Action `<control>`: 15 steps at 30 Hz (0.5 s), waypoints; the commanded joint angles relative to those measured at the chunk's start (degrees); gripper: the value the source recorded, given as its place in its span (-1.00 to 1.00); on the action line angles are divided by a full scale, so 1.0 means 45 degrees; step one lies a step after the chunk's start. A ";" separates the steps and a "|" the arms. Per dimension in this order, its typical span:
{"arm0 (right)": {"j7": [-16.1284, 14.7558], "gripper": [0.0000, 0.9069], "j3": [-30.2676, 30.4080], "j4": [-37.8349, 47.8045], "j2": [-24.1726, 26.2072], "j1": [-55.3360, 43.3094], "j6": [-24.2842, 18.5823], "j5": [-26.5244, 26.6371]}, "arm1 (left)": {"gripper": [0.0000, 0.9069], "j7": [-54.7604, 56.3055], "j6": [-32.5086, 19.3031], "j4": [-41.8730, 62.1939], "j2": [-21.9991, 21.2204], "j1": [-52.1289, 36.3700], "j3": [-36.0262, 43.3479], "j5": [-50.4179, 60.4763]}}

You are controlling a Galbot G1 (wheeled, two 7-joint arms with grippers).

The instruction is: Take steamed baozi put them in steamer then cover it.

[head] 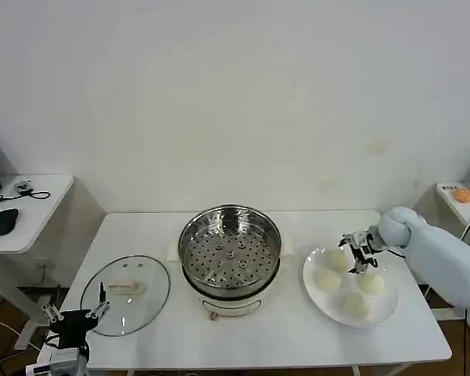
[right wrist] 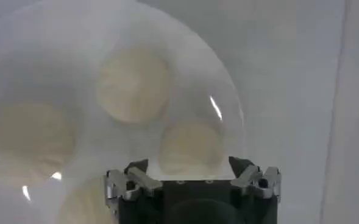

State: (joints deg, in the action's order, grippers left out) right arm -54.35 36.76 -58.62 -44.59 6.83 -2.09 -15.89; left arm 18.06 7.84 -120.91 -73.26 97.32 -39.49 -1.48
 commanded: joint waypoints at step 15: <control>-0.0050 0.36 0.0037 0.0317 -0.0162 0.0109 0.0111 -0.0199 | 1.00 -0.0041 0.0001 -0.0021 0.0005 -0.0022 0.0035 -0.0006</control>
State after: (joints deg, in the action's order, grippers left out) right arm -54.47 36.64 -57.65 -45.04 7.62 -1.77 -16.62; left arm 17.88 7.84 -121.10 -73.21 97.26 -39.36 -1.52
